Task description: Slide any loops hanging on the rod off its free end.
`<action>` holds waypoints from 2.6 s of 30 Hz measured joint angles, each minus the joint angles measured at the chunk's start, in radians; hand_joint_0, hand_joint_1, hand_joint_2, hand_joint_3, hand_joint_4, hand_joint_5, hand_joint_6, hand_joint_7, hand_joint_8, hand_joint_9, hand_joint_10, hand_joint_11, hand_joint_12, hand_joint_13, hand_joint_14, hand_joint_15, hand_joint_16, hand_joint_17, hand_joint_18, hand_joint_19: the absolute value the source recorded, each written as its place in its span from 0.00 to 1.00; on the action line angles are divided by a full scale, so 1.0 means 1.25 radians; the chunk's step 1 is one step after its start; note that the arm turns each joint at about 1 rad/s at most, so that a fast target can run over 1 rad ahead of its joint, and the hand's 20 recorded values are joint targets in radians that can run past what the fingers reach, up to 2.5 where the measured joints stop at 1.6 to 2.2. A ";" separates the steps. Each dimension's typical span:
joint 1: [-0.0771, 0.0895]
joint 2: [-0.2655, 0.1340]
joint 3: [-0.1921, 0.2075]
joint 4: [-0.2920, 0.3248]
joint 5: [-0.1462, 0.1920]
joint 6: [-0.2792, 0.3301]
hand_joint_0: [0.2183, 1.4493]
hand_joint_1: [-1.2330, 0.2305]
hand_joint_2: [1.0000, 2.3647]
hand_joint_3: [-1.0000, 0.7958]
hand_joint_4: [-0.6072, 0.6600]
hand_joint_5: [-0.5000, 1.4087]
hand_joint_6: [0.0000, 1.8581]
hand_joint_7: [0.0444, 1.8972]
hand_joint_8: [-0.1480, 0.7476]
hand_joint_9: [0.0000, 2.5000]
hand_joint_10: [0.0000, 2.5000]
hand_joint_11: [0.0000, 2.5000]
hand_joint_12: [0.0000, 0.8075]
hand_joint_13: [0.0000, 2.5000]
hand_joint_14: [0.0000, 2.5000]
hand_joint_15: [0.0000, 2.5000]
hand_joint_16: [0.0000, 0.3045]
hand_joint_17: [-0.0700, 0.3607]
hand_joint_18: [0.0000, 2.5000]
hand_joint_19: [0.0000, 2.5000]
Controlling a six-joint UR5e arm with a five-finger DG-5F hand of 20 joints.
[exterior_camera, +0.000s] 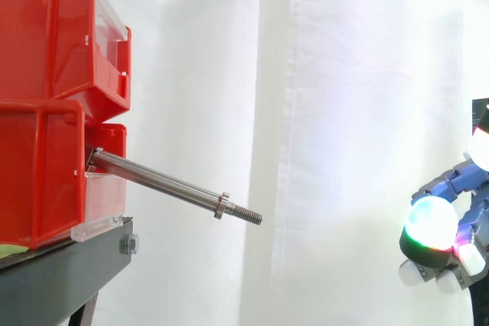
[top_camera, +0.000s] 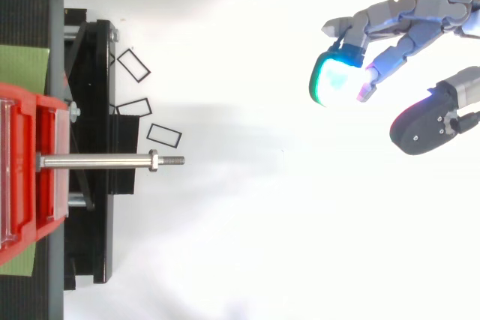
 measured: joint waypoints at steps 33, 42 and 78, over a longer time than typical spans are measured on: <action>0.000 0.000 0.000 0.000 0.000 0.000 0.29 0.43 0.00 0.29 0.70 0.18 0.27 0.48 0.45 0.29 0.00 0.10 0.25 0.05 0.00 0.00 0.10 0.32 0.01 0.07; 0.000 0.000 0.000 0.000 0.000 0.000 0.29 0.43 0.00 0.29 0.70 0.18 0.27 0.49 0.45 0.29 0.00 0.10 0.25 0.05 0.00 0.00 0.10 0.32 0.01 0.07; 0.000 0.000 0.000 0.000 0.000 0.000 0.29 0.43 0.00 0.29 0.69 0.18 0.27 0.49 0.45 0.29 0.00 0.10 0.27 0.05 0.00 0.00 0.11 0.33 0.01 0.07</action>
